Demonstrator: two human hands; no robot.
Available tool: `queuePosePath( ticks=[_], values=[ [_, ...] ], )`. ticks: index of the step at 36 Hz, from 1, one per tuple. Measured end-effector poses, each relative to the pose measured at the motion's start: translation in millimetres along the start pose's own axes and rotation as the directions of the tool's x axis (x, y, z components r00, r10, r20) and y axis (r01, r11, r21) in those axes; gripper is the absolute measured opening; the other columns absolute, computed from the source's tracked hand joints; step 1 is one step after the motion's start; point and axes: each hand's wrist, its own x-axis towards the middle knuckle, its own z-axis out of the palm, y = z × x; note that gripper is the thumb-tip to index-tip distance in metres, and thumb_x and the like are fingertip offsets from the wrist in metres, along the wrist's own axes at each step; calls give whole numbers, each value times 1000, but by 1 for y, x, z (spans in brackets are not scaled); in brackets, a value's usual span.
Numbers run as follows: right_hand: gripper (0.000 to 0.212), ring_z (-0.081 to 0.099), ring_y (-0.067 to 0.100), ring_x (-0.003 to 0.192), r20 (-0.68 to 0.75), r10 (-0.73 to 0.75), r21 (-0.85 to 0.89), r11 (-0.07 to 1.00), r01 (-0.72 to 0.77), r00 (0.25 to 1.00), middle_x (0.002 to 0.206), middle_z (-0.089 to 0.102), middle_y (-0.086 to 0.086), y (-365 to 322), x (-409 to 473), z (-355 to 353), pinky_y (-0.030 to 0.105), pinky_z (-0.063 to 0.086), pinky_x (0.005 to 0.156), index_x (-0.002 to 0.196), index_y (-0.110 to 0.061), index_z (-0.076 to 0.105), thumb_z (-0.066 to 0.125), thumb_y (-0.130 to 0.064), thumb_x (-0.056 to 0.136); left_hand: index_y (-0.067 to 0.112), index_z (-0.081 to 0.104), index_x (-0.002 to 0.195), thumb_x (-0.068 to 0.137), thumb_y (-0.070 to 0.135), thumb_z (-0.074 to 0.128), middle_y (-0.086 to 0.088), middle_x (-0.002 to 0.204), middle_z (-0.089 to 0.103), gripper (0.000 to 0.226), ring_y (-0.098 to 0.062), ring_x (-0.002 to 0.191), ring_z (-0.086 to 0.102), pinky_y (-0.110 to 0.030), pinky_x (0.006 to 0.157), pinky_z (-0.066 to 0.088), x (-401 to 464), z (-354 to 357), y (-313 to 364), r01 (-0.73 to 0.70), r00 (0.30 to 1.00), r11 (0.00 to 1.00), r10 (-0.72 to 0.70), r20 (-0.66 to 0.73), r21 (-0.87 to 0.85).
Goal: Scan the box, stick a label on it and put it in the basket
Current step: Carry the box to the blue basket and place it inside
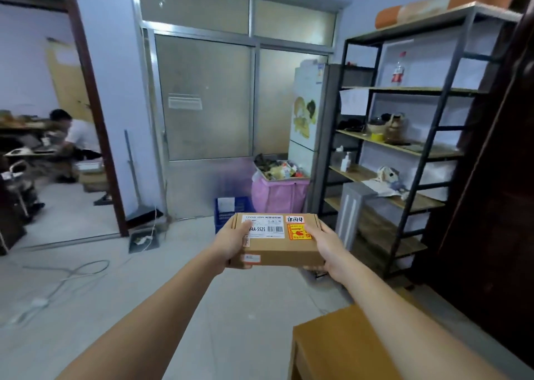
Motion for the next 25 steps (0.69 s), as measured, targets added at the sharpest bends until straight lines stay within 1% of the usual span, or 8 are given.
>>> queuePosePath(
  ticks=[3,5,8,14,17,21,23,25],
  values=[
    [12,77,32,92,33,12,-21,1000,-12,999,97,81,1,0,29,28,41,60,56,90,-56,71,62,-49,94,36,55,113,102,51,49,2,87,82,20,-26,72,80,-36,50,60,19,-24,-1,4,1000,1000,-4,-21,4],
    [11,75,33,95,44,38,-8,999,-38,998,103,80,4,3,47,42,42,60,56,100,-54,69,64,-50,92,36,53,115,103,52,48,3,86,81,21,-26,72,80,-35,51,60,31,-36,-2,18,999,1000,-18,-29,7],
    [23,75,36,95,67,66,-13,998,-65,996,107,79,6,6,73,60,42,59,56,115,-45,67,65,-49,92,35,51,117,103,51,47,3,86,81,22,-27,74,80,-36,52,60,51,-50,-7,48,998,999,-48,-50,1],
    [15,76,34,86,91,89,-11,996,-89,992,97,81,5,8,137,90,43,59,54,106,-49,71,67,-48,91,34,56,115,102,51,49,1,87,81,22,-27,71,80,-38,52,61,104,-72,-10,90,988,996,-90,-126,-10],
    [18,76,35,85,122,90,-4,996,-90,988,99,80,7,3,172,102,43,59,54,110,-45,71,64,-50,94,33,57,114,103,49,50,3,84,81,21,-25,69,79,-38,51,61,136,-80,-7,87,984,996,-89,-156,-22],
    [15,77,35,88,162,89,-17,996,-87,983,102,80,7,-9,220,120,43,60,54,105,-45,71,62,-52,95,29,56,119,103,49,50,-4,99,79,26,-28,74,80,-39,54,62,176,-91,0,104,975,994,-108,-193,-34],
    [18,77,35,90,180,91,-25,996,-88,979,104,79,7,-16,243,130,47,62,57,108,-44,70,60,-53,96,27,54,122,103,49,50,-7,104,78,29,-30,78,79,-41,56,63,194,-97,4,125,968,991,-132,-215,-46],
    [16,77,37,93,202,100,-24,995,-97,974,107,79,8,-21,265,142,56,64,66,108,-44,69,60,-52,97,28,52,124,103,49,50,-8,104,78,30,-31,78,79,-40,56,62,213,-105,6,131,962,989,-143,-234,-66]
  ],
)
